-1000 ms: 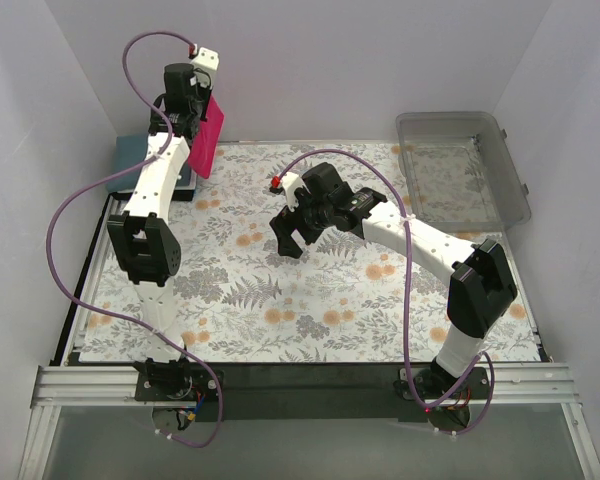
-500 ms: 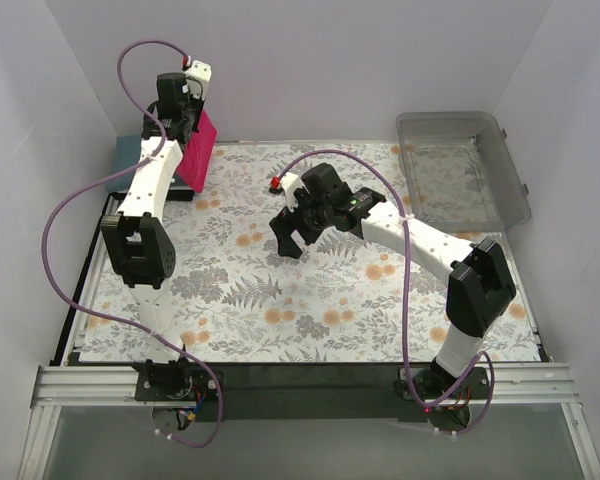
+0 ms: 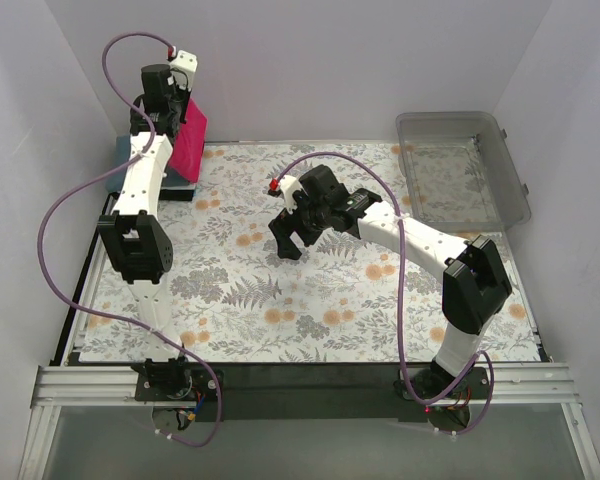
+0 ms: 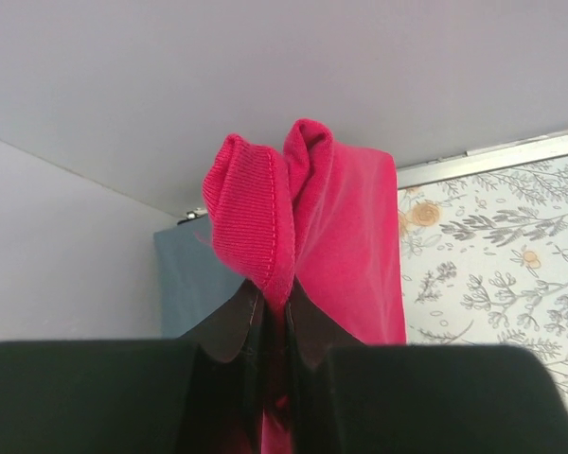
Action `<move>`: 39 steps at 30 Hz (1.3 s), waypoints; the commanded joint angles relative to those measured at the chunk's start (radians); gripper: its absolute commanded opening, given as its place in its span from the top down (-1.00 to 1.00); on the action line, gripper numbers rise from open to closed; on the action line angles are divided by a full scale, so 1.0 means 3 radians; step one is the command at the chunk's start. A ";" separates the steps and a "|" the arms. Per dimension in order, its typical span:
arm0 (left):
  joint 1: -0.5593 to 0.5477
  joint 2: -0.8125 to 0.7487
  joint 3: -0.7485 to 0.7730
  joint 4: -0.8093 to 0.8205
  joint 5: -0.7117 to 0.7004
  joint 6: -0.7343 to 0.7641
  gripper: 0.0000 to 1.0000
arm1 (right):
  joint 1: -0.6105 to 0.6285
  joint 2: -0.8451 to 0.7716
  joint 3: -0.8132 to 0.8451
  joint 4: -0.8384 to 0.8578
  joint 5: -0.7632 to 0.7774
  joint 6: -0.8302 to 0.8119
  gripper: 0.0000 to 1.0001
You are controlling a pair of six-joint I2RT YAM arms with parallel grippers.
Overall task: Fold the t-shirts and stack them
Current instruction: Neatly place the folded tshirt to the corner
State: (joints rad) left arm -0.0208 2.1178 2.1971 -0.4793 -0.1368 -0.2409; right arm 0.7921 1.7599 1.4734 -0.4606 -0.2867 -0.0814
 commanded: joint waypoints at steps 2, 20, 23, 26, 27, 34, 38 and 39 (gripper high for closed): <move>0.0064 0.0084 0.0285 0.0064 0.0087 0.0128 1.00 | -0.0012 0.0004 0.0038 0.0119 -0.0001 0.0031 -0.97; 0.0488 0.0513 0.0392 0.0324 0.0246 0.0332 1.00 | -0.0012 0.0106 0.0053 0.0109 -0.0077 0.0057 -0.97; 0.0560 0.0559 0.0413 0.0406 0.0292 0.0399 1.00 | -0.0012 0.0121 0.0054 0.0109 -0.0082 0.0067 -0.97; 0.0606 0.0616 0.0408 0.0498 0.0292 0.0486 1.00 | -0.0012 0.0136 0.0053 0.0114 -0.0098 0.0072 -0.97; 0.0616 0.0641 0.0397 0.0524 0.0287 0.0537 1.00 | -0.0012 0.0147 0.0053 0.0109 -0.0113 0.0072 -0.97; 0.0698 0.0779 0.0346 0.0774 0.0323 0.0731 1.00 | -0.0012 0.0218 0.0089 0.0104 -0.0139 0.0098 -0.97; 0.0780 0.0871 0.0387 0.0856 0.0379 0.0793 1.00 | -0.0012 0.0208 0.0054 0.0109 -0.0159 0.0098 -0.97; 0.0785 0.0887 0.0377 0.0866 0.0384 0.0899 1.00 | -0.0012 0.0208 0.0048 0.0109 -0.0164 0.0093 -0.97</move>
State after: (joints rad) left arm 0.1932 2.3920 2.2776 -0.2836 -0.0368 -0.0353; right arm 0.7921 1.8328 1.4738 -0.4603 -0.3153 -0.0559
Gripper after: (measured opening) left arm 0.054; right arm 0.984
